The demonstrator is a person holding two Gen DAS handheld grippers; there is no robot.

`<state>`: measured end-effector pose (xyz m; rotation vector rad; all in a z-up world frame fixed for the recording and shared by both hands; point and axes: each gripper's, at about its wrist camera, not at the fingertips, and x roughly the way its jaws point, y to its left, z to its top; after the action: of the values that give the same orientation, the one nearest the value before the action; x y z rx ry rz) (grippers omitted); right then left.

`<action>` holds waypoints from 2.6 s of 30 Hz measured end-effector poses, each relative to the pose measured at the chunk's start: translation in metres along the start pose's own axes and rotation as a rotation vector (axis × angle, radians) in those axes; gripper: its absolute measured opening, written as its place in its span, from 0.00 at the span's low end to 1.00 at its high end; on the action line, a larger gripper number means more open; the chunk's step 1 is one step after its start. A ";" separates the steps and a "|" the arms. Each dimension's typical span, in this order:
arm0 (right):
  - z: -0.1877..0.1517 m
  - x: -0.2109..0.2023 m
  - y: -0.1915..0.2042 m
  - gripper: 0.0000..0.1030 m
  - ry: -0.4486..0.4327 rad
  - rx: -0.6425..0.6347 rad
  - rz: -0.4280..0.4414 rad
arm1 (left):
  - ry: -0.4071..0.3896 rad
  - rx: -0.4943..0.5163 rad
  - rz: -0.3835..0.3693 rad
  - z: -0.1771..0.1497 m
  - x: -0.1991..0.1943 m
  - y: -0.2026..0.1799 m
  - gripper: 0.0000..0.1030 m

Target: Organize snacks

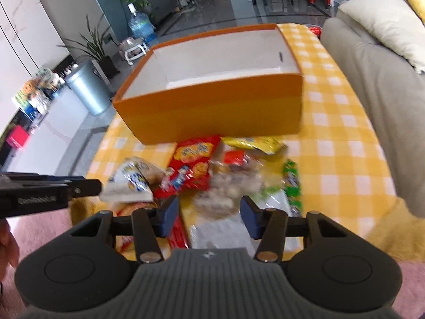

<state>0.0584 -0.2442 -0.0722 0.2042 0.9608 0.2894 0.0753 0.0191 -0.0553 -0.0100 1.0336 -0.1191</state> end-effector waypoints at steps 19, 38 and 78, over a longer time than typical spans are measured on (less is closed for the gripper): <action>0.029 0.089 0.035 0.49 0.089 -0.099 0.018 | 0.088 -0.137 -0.028 0.024 0.057 0.035 0.75; 0.031 0.131 0.045 0.67 0.137 -0.161 -0.029 | 0.216 -0.169 -0.042 0.032 0.094 0.036 0.75; 0.027 0.015 0.038 0.52 -0.093 -0.224 0.008 | -0.097 -0.205 -0.036 0.038 -0.012 0.029 0.55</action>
<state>0.0826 -0.2045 -0.0572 0.0161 0.8282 0.3894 0.1043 0.0472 -0.0276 -0.2191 0.9451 -0.0447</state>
